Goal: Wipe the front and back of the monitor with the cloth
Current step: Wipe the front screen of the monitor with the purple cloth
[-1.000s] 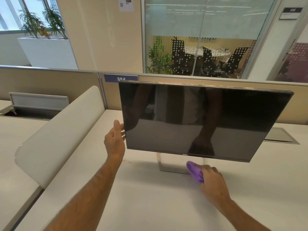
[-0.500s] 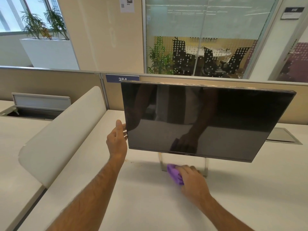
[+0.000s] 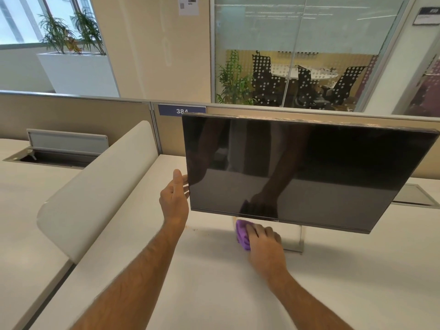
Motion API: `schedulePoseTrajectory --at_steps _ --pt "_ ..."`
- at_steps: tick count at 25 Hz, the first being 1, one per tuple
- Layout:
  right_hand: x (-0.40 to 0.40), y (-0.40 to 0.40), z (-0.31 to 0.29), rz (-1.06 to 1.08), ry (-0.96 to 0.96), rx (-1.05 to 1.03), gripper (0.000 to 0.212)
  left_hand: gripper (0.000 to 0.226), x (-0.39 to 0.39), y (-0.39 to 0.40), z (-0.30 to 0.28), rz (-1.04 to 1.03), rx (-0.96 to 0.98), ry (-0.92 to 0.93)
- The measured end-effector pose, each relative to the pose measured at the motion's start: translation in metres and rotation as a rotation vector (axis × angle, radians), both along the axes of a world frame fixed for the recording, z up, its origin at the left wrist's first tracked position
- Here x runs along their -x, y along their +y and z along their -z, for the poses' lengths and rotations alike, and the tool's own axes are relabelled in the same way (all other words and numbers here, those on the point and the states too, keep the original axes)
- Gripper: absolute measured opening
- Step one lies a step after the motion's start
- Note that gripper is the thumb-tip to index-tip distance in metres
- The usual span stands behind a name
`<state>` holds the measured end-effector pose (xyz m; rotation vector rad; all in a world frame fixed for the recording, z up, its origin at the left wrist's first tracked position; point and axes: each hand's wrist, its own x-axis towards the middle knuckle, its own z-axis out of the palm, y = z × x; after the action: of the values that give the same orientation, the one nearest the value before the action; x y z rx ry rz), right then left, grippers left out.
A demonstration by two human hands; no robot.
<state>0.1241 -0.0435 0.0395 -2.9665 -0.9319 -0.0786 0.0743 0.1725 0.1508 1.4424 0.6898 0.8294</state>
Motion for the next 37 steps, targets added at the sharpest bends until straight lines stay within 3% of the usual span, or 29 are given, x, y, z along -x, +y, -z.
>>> schedulePoseTrajectory --at_steps 2,5,9,14,16,18,20,22,25,27,31,33,37 --pt "-0.001 0.003 0.005 -0.014 0.025 0.078 0.054 0.07 -0.001 0.001 0.001 0.004 0.003 0.0" --pt "0.0 0.015 0.006 -0.194 0.125 -0.021 0.057 0.068 -0.002 0.002 0.002 0.005 0.009 -0.011" --pt "-0.011 0.025 -0.002 -0.137 -0.109 -0.119 0.08 0.069 -0.001 0.004 0.003 0.017 0.016 -0.015" --pt "-0.022 0.046 -0.009 -0.071 -0.103 0.034 0.064 0.065 -0.001 0.006 0.004 0.036 0.005 -0.016" --pt "-0.022 0.055 -0.017 -0.036 -0.032 -0.016 0.042 0.061 -0.001 0.007 0.005 0.041 0.008 -0.016" --pt "-0.031 0.062 -0.027 -0.056 0.207 -0.164 0.025 0.061 -0.002 0.008 0.007 0.039 0.009 -0.013" --pt "-0.04 0.066 -0.03 -0.059 0.354 -0.273 0.026 0.058 -0.002 0.007 0.008 0.029 0.008 -0.011" --pt "-0.044 0.063 -0.025 -0.112 0.345 -0.225 0.03 0.054 -0.002 0.007 0.009 0.025 0.006 -0.013" --pt "-0.032 0.049 -0.026 -0.21 0.29 -0.196 0.018 0.06 -0.002 0.007 0.01 0.018 0.011 -0.018" --pt "-0.028 0.04 -0.026 -0.25 0.178 -0.04 0.012 0.065 -0.002 0.005 0.009 0.01 0.012 -0.016" --pt "-0.019 0.02 -0.011 -0.343 0.039 0.338 0.035 0.062 -0.001 0.002 0.006 0.0 0.007 -0.011" --pt "-0.014 0.013 -0.008 -0.364 0.027 0.355 0.044 0.065 -0.001 0.002 0.004 -0.002 0.012 -0.003" --pt "-0.007 0.002 -0.013 -0.399 0.11 0.248 0.04 0.069 0.001 0.0 0.003 -0.006 0.01 0.002"
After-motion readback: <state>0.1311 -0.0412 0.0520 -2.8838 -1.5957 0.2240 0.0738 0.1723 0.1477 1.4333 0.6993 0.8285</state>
